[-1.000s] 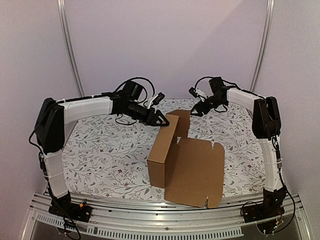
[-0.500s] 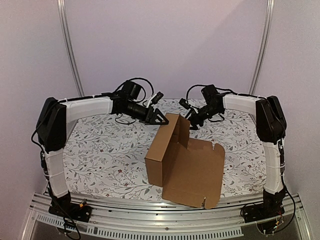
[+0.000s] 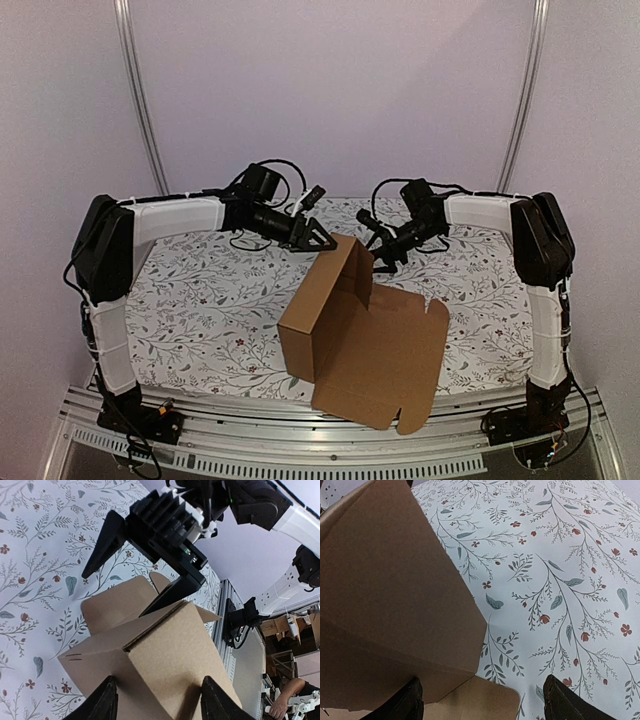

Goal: Fold the paper box

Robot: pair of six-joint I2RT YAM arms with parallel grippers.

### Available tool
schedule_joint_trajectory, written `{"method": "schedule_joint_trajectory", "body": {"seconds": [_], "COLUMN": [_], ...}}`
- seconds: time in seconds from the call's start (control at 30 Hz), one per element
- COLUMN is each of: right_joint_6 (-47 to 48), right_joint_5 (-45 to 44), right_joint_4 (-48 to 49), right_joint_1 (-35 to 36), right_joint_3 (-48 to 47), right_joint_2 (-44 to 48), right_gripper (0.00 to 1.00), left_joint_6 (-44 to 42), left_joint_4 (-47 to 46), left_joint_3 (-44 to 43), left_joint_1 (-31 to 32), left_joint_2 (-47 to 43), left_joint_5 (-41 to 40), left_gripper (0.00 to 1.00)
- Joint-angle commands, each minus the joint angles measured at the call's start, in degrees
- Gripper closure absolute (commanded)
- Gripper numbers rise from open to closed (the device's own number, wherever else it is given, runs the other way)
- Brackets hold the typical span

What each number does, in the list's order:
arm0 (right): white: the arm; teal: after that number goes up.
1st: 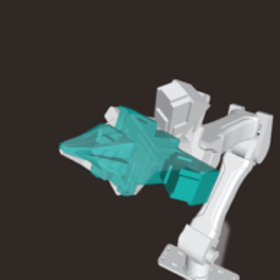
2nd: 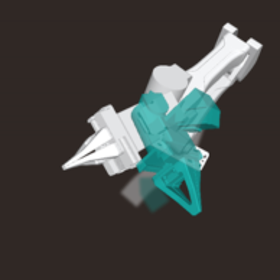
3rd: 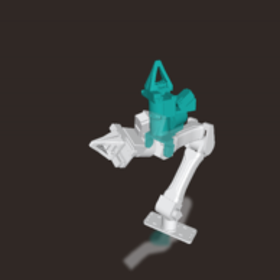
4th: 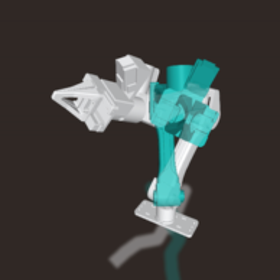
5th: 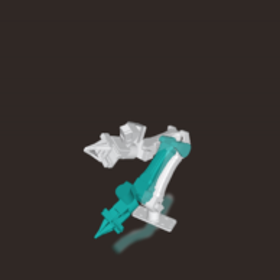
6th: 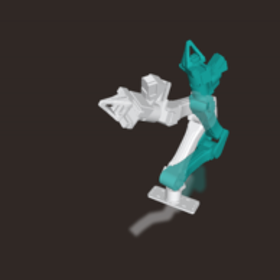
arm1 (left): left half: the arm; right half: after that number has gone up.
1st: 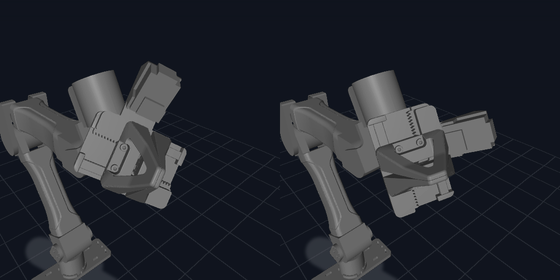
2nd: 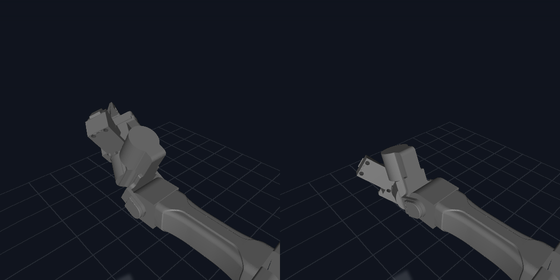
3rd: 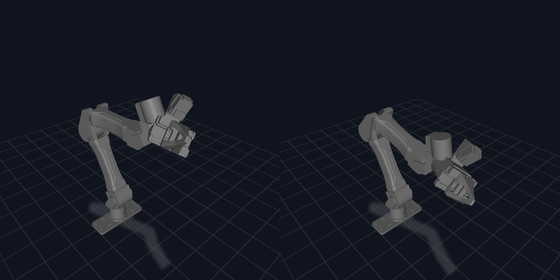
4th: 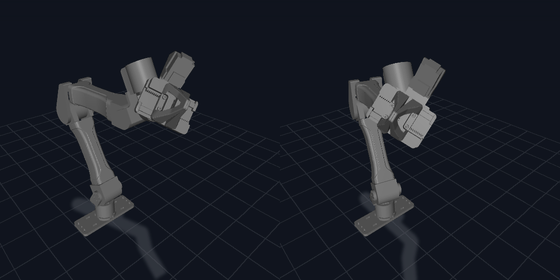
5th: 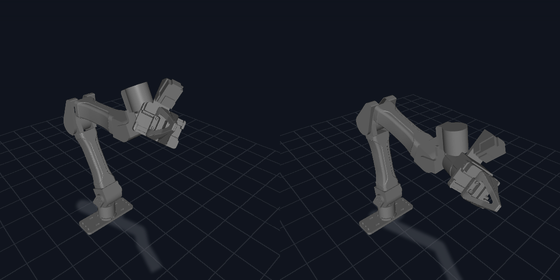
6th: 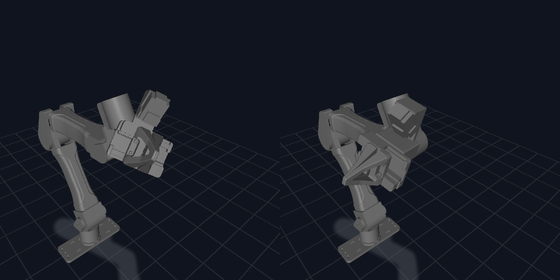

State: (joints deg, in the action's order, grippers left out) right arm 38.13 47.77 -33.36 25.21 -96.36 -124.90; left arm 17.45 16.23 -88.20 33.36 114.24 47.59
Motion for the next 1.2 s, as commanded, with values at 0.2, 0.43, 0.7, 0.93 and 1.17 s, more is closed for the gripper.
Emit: {"method": "schedule_joint_trajectory", "body": {"seconds": [0.2,0.43,0.7,0.93,1.17], "right_joint_6": [9.69,-2.82,-15.54,-15.35,-18.00], "right_joint_5": [4.29,5.48,-5.32,-5.00,-4.54], "right_joint_4": [-10.11,1.70,14.98,18.01,20.55], "right_joint_1": [0.92,2.95,6.36,6.63,8.92], "right_joint_3": [0.35,4.89,13.47,16.41,10.01], "right_joint_2": [3.61,5.06,8.83,11.62,5.85], "right_gripper": [0.19,0.19,0.19,0.20,0.24], "left_joint_6": [-0.48,-0.84,-4.73,-5.16,1.42], "left_joint_4": [0.87,2.86,10.00,10.97,2.73], "left_joint_3": [1.34,1.65,2.88,4.49,6.29], "left_joint_1": [-0.43,0.41,1.44,1.44,1.35], "left_joint_2": [0.63,0.87,-0.68,-1.84,-0.84], "left_joint_5": [2.18,3.22,-1.00,0.09,6.20], "left_gripper": [0.44,0.47,0.47,0.47,0.46]}}
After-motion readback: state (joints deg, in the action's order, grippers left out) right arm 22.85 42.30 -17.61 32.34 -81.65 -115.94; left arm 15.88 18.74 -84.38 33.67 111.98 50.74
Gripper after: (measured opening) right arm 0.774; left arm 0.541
